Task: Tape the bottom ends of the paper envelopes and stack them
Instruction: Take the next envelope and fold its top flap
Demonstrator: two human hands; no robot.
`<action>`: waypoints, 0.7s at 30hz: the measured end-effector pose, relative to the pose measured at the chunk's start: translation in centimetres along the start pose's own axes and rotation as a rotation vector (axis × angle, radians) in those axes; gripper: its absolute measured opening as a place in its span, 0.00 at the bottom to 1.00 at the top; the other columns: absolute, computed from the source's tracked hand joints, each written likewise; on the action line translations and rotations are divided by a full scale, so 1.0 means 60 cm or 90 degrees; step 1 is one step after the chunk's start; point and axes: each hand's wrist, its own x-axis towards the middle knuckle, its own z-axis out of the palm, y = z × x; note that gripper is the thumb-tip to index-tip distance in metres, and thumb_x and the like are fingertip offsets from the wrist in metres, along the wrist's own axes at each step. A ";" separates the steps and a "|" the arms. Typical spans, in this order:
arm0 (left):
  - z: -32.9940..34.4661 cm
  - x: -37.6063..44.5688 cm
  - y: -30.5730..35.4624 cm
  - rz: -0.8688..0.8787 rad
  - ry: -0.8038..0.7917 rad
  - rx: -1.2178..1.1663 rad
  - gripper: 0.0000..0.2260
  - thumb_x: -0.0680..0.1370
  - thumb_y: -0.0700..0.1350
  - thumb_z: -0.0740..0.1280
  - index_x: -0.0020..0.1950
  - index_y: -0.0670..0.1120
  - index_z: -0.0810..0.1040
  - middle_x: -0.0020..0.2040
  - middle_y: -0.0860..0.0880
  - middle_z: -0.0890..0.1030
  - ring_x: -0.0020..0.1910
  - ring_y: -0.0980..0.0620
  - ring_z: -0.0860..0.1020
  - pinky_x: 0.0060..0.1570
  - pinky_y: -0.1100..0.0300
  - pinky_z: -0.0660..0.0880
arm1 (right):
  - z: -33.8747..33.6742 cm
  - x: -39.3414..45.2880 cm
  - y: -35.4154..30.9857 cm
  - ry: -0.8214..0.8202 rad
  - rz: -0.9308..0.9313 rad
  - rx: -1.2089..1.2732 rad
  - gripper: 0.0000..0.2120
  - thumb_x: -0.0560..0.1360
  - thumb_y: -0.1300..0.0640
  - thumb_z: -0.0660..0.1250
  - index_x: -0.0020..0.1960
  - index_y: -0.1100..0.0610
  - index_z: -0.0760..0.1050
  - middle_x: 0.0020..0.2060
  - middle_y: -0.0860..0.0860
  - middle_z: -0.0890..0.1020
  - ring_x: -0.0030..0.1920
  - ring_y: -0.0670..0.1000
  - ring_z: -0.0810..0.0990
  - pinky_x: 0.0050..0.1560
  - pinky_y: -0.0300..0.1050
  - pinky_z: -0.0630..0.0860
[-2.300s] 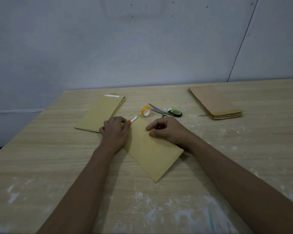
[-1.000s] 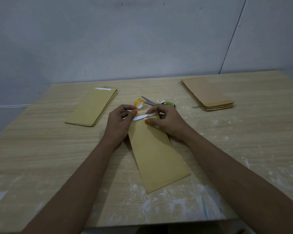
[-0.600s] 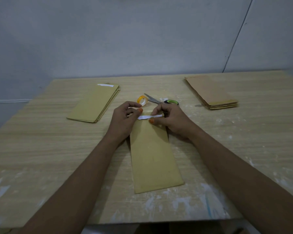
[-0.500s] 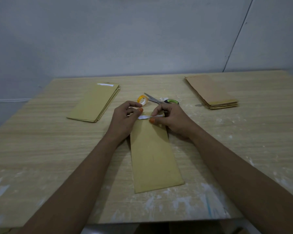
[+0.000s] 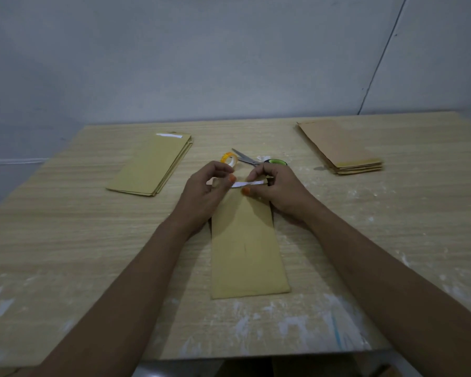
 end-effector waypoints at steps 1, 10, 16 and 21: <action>0.000 -0.001 -0.002 0.001 -0.026 0.008 0.07 0.79 0.42 0.69 0.57 0.49 0.79 0.50 0.53 0.80 0.42 0.58 0.78 0.38 0.65 0.72 | -0.002 0.000 0.000 0.023 -0.005 0.000 0.07 0.71 0.66 0.75 0.43 0.58 0.78 0.39 0.52 0.80 0.39 0.50 0.79 0.41 0.46 0.77; -0.005 0.003 -0.013 -0.039 -0.039 0.039 0.06 0.78 0.44 0.71 0.54 0.51 0.78 0.51 0.53 0.78 0.39 0.52 0.76 0.35 0.63 0.71 | -0.008 -0.003 -0.009 0.030 -0.029 0.019 0.05 0.72 0.68 0.74 0.44 0.63 0.78 0.40 0.53 0.78 0.34 0.44 0.77 0.35 0.37 0.74; -0.006 0.006 -0.011 -0.015 -0.030 0.036 0.03 0.77 0.40 0.72 0.46 0.47 0.80 0.56 0.48 0.80 0.49 0.53 0.78 0.46 0.63 0.71 | -0.009 -0.003 -0.008 0.010 -0.028 -0.029 0.06 0.72 0.65 0.75 0.45 0.61 0.79 0.41 0.52 0.79 0.37 0.46 0.77 0.38 0.39 0.75; -0.006 0.005 -0.005 -0.002 -0.038 0.043 0.07 0.79 0.40 0.69 0.44 0.51 0.78 0.58 0.46 0.79 0.50 0.55 0.76 0.49 0.61 0.71 | -0.005 -0.006 -0.012 -0.008 -0.013 -0.055 0.07 0.71 0.62 0.77 0.44 0.58 0.79 0.40 0.49 0.79 0.38 0.42 0.79 0.37 0.38 0.76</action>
